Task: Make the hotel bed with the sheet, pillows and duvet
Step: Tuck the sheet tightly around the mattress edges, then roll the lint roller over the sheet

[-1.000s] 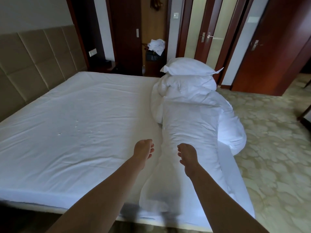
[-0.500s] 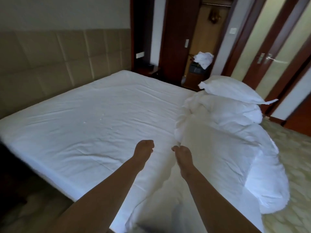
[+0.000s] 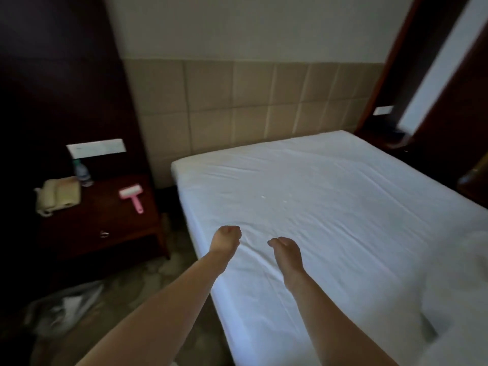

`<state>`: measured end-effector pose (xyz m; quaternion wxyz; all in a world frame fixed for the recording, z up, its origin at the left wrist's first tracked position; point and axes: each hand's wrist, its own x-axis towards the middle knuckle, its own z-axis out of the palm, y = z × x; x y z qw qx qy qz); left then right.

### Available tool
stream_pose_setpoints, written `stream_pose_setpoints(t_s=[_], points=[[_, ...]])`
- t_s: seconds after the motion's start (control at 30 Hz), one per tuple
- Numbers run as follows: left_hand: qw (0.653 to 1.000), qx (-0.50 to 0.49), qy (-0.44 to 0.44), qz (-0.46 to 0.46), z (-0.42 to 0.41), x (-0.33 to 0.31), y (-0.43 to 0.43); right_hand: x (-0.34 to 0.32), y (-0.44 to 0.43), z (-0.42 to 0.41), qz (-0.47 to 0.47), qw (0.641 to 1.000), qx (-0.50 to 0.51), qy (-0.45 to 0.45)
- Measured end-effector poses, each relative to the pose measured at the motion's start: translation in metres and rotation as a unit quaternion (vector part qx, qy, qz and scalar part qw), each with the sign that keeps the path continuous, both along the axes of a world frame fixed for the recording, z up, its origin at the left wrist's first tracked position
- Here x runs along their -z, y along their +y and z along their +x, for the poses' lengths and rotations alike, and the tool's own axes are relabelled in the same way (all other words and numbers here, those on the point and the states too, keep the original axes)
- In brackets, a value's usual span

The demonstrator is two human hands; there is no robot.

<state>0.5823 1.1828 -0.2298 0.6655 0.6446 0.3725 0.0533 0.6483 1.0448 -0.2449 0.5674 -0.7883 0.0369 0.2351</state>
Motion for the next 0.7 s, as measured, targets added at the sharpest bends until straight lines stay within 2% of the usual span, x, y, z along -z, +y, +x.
stream_pose_setpoints(t_s=[0.37,0.7], points=[[0.992,-0.112,0.009,0.065,-0.001,0.003,0.263,0.0,0.288,0.027,0.04,0.992,-0.118,0.017],[0.976,-0.21,0.03,0.056,-0.001,0.029,0.427,0.006,0.47,0.05,0.01,0.979,-0.206,0.005]])
